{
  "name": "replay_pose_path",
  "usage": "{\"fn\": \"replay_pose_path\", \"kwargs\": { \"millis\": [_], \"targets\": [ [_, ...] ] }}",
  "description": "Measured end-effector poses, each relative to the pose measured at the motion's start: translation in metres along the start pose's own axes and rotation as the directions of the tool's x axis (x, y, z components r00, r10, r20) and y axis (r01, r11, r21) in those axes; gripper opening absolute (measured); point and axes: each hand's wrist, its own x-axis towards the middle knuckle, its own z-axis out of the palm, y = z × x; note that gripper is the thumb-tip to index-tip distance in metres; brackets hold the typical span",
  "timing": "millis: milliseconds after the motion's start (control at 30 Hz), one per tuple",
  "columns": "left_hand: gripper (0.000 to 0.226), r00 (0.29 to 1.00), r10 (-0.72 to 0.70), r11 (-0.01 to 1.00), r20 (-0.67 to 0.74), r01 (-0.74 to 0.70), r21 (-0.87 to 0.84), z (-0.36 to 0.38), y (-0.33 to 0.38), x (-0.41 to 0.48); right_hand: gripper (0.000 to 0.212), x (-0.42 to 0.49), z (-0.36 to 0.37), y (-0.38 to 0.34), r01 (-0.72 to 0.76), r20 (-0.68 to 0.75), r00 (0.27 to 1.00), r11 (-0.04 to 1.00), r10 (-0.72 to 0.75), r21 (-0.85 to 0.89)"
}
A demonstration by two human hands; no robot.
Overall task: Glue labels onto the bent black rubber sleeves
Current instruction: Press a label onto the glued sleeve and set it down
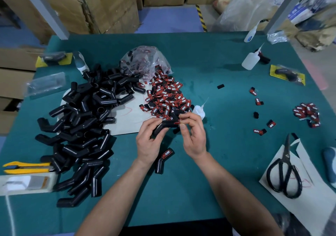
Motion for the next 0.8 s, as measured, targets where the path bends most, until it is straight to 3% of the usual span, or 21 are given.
{"fn": "replay_pose_path", "kwargs": {
  "millis": [167,800],
  "targets": [
    [0.033,0.996,-0.069,0.996,0.054,0.066,0.065,-0.0005,-0.0003,0.0018,0.017,-0.0010,-0.0021,0.0008,0.021,0.059,0.998,0.998,-0.018,-0.051],
    [0.034,0.997,-0.040,0.990,0.072,0.030,0.140,-0.0031,0.0034,0.0008,0.017,0.0023,-0.0016,-0.0045,0.034,0.207,0.978,0.990,-0.005,-0.136]
  ]
}}
